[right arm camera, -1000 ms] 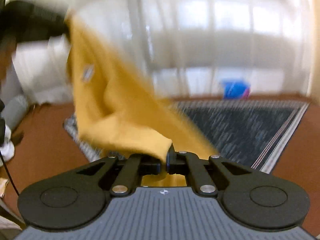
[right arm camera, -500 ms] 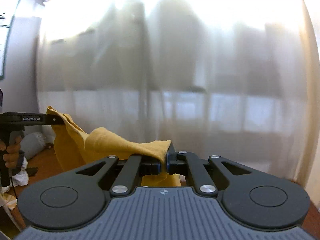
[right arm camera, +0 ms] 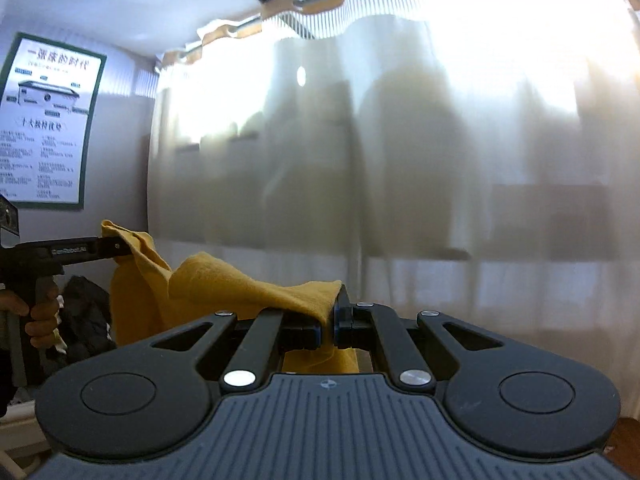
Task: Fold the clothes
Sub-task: 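Shake the shirt out with both grippers and lay it on the blanket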
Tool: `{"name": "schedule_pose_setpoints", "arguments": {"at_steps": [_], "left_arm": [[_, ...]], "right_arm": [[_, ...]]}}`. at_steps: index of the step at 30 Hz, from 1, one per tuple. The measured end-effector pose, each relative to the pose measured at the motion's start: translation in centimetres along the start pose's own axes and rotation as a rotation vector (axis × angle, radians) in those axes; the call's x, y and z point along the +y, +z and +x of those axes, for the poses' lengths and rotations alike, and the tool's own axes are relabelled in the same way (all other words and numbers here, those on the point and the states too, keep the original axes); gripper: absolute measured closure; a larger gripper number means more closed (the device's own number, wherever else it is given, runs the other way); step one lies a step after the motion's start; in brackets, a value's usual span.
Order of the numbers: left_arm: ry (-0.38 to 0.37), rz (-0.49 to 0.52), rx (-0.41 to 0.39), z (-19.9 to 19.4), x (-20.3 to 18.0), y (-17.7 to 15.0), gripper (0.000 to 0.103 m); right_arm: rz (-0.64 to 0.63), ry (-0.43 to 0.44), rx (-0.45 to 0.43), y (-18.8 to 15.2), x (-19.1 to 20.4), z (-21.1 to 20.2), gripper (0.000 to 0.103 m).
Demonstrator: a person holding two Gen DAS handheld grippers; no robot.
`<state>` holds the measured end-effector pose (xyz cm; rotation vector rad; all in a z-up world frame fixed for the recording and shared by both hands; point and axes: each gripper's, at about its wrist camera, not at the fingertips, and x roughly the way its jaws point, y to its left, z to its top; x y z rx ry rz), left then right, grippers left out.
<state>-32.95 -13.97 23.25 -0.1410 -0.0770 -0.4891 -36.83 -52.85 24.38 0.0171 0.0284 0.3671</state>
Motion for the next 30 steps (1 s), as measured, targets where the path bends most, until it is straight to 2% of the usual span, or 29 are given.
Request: {"name": "schedule_pose_setpoints", "arguments": {"at_steps": [3,5,8,12,14,19,22,24,26,29,30], "left_arm": [[0.010,0.025,-0.007,1.4,0.3,0.5,0.103],[0.022,0.031,0.020,3.9,1.3,-0.4,0.103],[0.051,0.007,0.139,10.4,4.4,-4.2,0.103],[0.091,-0.025,0.297,19.0,8.6,-9.4,0.103],[0.114,-0.047,0.382,23.7,10.9,-12.6,0.103],[0.187,-0.137,0.677,37.3,18.4,-27.2,0.103],[0.222,-0.141,0.836,42.5,20.8,-34.8,0.103],[0.234,-0.123,0.903,44.4,21.6,-38.3,0.103],[0.235,-0.123,0.940,45.7,22.3,-40.3,0.103],[0.226,-0.115,0.976,46.9,22.9,-41.9,0.090],[0.222,-0.107,0.987,47.2,23.0,-42.2,0.082]], "right_arm": [[0.013,0.019,-0.016,0.7,-0.6,0.6,0.097],[0.021,0.032,-0.027,1.1,-1.0,1.1,0.097],[0.047,0.031,-0.003,0.2,-2.3,4.3,0.097],[0.090,-0.004,0.111,-3.0,-4.6,11.8,0.097],[0.140,-0.033,0.212,-5.8,-6.7,17.7,0.097],[0.232,-0.152,0.501,-16.5,-13.1,34.5,0.096],[0.268,-0.200,0.612,-21.7,-15.0,38.9,0.096],[0.292,-0.231,0.685,-25.1,-16.3,41.8,0.096],[0.316,-0.262,0.758,-28.5,-17.5,44.7,0.096],[0.351,-0.310,0.867,-33.6,-19.3,49.0,0.096],[0.363,-0.326,0.903,-35.3,-20.0,50.4,0.096]]}}
